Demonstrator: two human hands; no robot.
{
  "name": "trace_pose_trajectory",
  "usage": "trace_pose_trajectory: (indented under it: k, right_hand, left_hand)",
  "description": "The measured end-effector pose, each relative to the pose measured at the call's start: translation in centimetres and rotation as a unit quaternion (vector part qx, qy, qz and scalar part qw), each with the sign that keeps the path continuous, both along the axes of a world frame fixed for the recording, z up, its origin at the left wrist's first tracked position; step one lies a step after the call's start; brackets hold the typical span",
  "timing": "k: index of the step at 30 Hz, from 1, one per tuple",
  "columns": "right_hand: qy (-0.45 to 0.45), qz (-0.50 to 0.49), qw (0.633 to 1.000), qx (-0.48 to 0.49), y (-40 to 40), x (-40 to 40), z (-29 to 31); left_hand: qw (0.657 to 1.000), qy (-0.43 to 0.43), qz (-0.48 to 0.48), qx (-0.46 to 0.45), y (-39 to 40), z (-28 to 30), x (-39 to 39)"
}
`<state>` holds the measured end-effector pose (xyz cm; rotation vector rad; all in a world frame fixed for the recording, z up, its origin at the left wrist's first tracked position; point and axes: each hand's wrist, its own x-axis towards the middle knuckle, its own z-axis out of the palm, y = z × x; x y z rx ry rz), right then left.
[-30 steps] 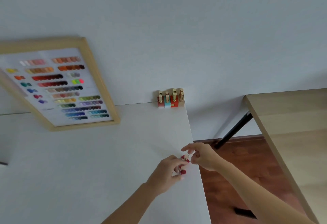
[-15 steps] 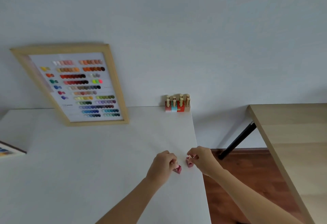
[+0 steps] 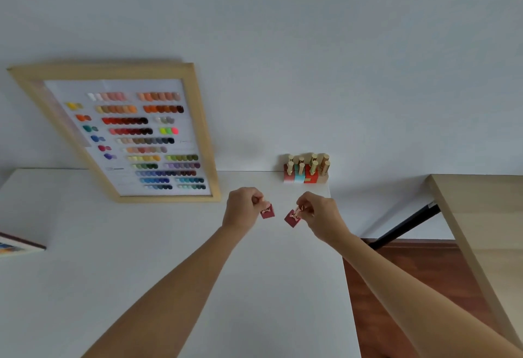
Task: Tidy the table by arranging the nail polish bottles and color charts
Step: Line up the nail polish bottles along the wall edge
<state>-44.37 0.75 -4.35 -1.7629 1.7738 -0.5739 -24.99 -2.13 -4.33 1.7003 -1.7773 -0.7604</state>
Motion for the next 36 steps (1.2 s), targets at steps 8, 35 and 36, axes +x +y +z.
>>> trace_pose_trajectory:
  k: [8, 35, 36]
  right_hand:
    - [0.004, -0.013, 1.000, -0.027, -6.9, 1.6, -1.0]
    - [-0.071, 0.016, 0.991, -0.108, -10.7, 2.8, -5.3]
    - [-0.073, 0.003, 0.991, -0.113, -10.5, 2.5, -5.3]
  left_hand:
    - [0.999, 0.001, -0.017, 0.043, -8.2, -1.9, -1.1]
    - [0.988, 0.003, -0.047, 0.147, -10.2, -8.4, -1.8]
    - [0.989, 0.002, -0.046, 0.144, -10.2, -8.4, -2.1]
